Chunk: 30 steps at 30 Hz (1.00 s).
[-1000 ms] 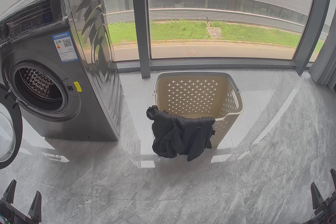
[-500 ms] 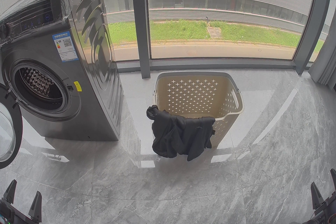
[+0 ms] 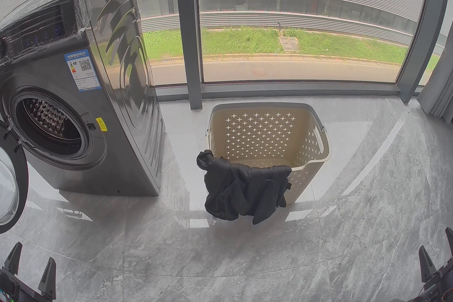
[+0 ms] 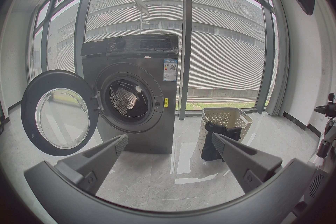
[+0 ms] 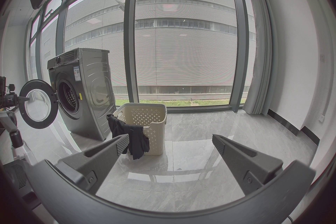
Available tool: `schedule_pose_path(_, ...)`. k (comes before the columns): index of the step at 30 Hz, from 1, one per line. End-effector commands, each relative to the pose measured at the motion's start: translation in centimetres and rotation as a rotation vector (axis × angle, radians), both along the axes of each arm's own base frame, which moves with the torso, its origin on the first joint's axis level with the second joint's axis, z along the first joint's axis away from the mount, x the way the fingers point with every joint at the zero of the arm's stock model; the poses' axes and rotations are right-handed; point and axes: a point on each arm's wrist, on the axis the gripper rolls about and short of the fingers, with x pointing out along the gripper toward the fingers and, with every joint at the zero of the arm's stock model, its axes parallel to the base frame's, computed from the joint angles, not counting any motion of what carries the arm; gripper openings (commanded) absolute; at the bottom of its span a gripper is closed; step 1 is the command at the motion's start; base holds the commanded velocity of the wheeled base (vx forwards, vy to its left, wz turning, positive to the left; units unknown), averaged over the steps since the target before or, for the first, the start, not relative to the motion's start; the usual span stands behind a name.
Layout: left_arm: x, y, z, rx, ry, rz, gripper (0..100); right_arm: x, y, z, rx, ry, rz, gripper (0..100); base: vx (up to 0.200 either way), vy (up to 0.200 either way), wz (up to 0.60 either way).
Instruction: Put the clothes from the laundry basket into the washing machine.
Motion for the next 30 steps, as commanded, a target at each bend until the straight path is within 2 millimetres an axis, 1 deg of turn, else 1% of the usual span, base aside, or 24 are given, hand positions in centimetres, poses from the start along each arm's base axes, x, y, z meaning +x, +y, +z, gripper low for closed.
schedule_pose_path(1, 0.01, -0.01, -0.47, -0.004, 0.001, -0.004, 100, 0.04, 0.0, -0.51, -0.001, 0.006, -0.001, 100, 0.0, 0.0, 0.0)
schedule_pose_path(2, 0.01, -0.01, -0.47, -0.006, 0.001, -0.004, 100, 0.04, 0.0, -0.51, -0.001, 0.006, 0.001, 100, 0.0, 0.0, 0.0)
schedule_pose_path(11, 0.01, 0.0, -0.47, -0.004, 0.001, -0.001, 100, 0.04, 0.0, -0.51, -0.001, 0.006, 0.001, 100, 0.2, 0.0, 0.0)
schedule_pose_path(30, 0.01, 0.0, -0.49, -0.002, 0.002, -0.003, 100, 0.04, 0.0, -0.51, -0.001, 0.006, 0.001, 100, 0.0, 0.0, 0.0)
